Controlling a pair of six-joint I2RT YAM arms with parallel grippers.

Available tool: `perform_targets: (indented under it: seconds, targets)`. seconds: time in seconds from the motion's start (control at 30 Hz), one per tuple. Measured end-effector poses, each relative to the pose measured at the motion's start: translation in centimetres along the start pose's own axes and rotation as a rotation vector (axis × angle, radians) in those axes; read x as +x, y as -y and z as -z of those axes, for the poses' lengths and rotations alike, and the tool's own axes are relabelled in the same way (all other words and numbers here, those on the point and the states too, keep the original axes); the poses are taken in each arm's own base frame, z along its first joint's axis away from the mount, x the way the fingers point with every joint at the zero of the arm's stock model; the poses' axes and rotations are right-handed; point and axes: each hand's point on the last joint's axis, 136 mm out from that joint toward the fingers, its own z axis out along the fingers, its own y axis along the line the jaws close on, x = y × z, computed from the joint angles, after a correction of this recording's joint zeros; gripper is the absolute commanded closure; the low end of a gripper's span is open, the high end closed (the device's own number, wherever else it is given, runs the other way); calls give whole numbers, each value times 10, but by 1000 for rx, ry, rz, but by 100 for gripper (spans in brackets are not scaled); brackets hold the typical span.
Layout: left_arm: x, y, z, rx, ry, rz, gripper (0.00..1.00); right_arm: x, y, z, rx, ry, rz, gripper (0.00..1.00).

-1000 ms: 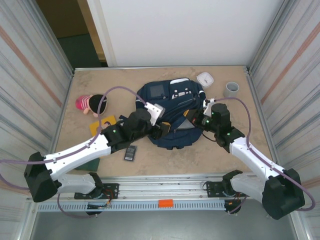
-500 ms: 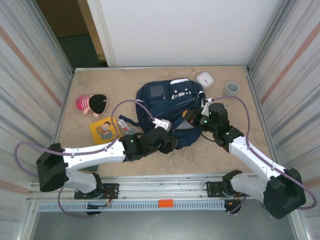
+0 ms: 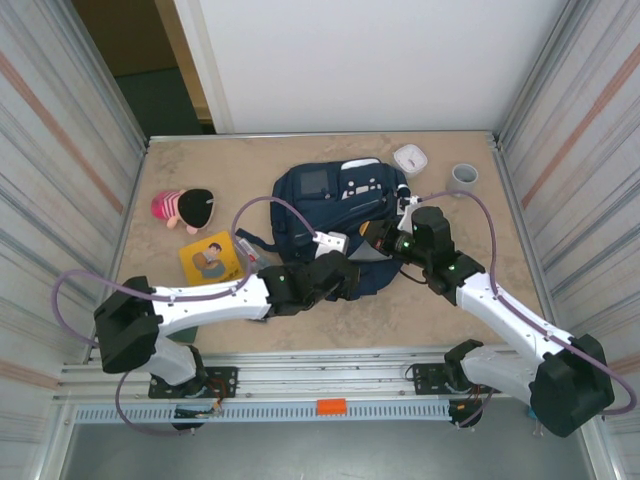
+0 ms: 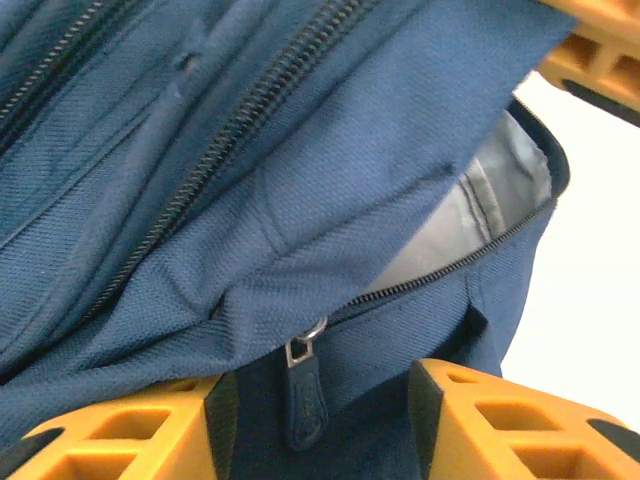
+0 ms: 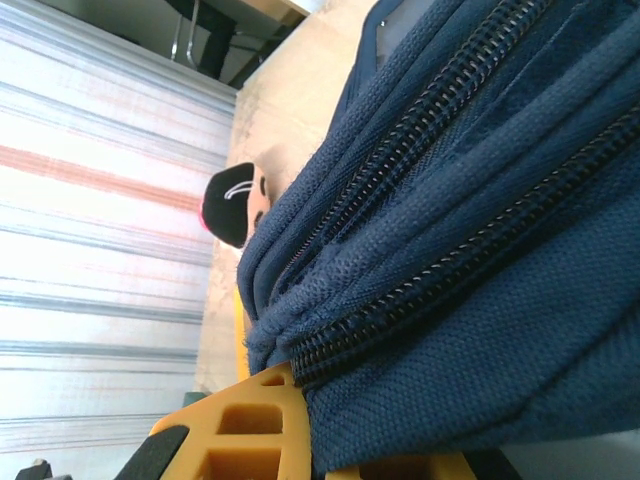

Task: Pack books, pencil case, and school supplies into a backpack

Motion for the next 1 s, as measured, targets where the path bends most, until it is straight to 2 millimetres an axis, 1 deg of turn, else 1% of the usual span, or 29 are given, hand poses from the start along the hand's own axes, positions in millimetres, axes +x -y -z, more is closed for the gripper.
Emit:
perform_targets:
  seconds: [0.03,0.07,0.17,0.23,0.3,0.4,0.47,0.63,0.73,0.87,1.0]
  targets:
    - [1,-2,-2,-16,-3,3,53,1,0,0,2,0,1,100]
    - [2,-3,-3,-29,-6,8,56,1,0,0,4,-1,2,100]
    - [6,-9,-8,-72,-20,29,72,3,1,0,12,-6,2,100]
    - [10,-13,-11,-96,-30,40,88,4,2,0,22,-13,6,100]
    - [11,-14,-11,-98,-35,42,100,4,2,0,24,-16,17,100]
    - [12,-8,-11,-69,-47,36,100,5,2,1,26,-24,30,100]
    - [11,-3,-13,-17,-65,63,100,6,2,0,26,-27,45,100]
    - [14,-3,-24,144,-156,226,100,10,3,1,24,-50,98,100]
    - [17,3,-25,238,-224,300,100,10,7,0,21,-68,119,100]
    - [21,16,-23,336,-299,347,100,8,14,1,23,-89,143,100]
    - [24,18,-21,387,-341,368,100,6,27,5,36,-123,168,100]
